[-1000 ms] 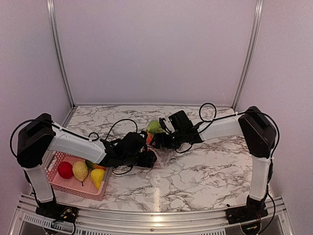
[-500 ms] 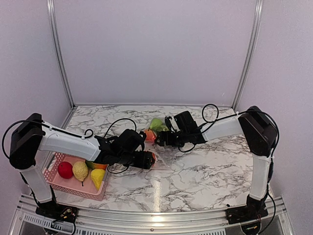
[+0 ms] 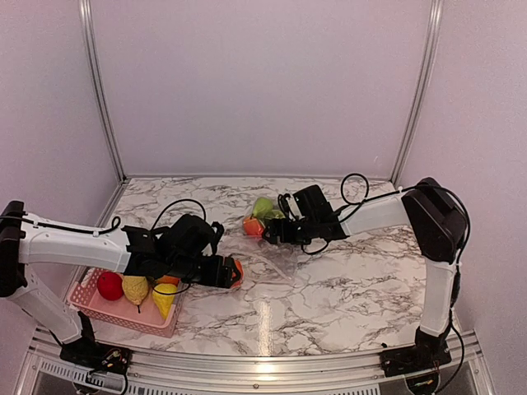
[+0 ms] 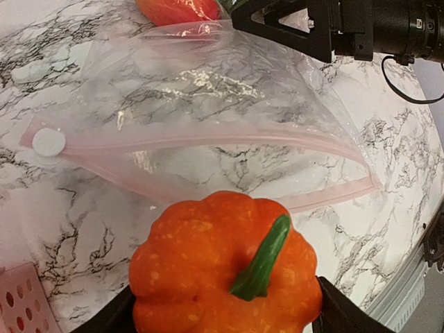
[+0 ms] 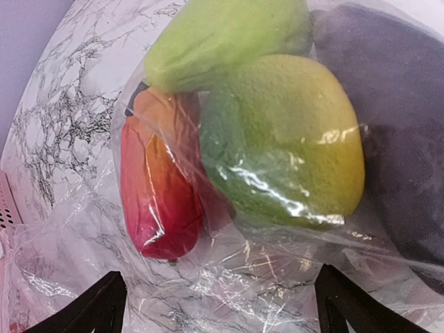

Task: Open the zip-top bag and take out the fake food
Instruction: Place the fake vegetable in the bin.

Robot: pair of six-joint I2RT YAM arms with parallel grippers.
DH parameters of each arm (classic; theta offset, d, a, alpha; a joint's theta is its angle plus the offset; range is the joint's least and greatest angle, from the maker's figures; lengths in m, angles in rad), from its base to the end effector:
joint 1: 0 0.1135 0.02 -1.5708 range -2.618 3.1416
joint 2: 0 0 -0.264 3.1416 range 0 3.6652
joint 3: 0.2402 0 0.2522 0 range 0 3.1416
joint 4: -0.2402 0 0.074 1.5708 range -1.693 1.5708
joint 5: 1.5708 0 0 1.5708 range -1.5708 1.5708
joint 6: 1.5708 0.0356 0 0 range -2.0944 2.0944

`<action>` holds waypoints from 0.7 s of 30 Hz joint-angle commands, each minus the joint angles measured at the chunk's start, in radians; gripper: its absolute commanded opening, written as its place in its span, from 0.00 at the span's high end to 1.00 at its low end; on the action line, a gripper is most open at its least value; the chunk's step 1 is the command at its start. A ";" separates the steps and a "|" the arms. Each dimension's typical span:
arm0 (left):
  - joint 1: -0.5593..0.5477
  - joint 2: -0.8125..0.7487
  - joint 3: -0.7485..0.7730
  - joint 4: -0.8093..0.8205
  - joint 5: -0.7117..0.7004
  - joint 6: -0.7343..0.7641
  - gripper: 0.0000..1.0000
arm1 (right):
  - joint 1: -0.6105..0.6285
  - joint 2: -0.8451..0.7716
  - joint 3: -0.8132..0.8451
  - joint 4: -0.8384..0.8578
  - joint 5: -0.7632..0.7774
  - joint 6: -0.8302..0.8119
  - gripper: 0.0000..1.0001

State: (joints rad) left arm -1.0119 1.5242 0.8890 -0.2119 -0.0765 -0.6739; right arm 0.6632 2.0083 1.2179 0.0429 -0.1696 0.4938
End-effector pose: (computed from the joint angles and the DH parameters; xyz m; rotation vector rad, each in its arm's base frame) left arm 0.1683 -0.2639 0.1981 0.3892 2.4989 -0.6502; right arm 0.3327 0.2675 0.1466 -0.2960 2.4181 0.7544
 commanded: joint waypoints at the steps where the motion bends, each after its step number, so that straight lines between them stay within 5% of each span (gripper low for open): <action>1: -0.007 -0.131 -0.044 -0.128 -0.042 -0.079 0.44 | -0.011 -0.004 0.039 -0.026 0.020 -0.023 0.07; 13: 0.003 -0.350 -0.062 -0.410 -0.306 -0.371 0.44 | -0.010 -0.066 0.001 -0.010 0.011 -0.029 0.07; 21: 0.006 -0.500 -0.182 -0.531 -0.314 -0.593 0.44 | -0.005 -0.115 -0.009 -0.014 -0.003 -0.049 0.06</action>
State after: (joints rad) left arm -1.0115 1.1065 0.7670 -0.6243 -0.3687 -1.1324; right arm 0.6632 1.9366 1.2110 0.0364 -0.1703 0.4664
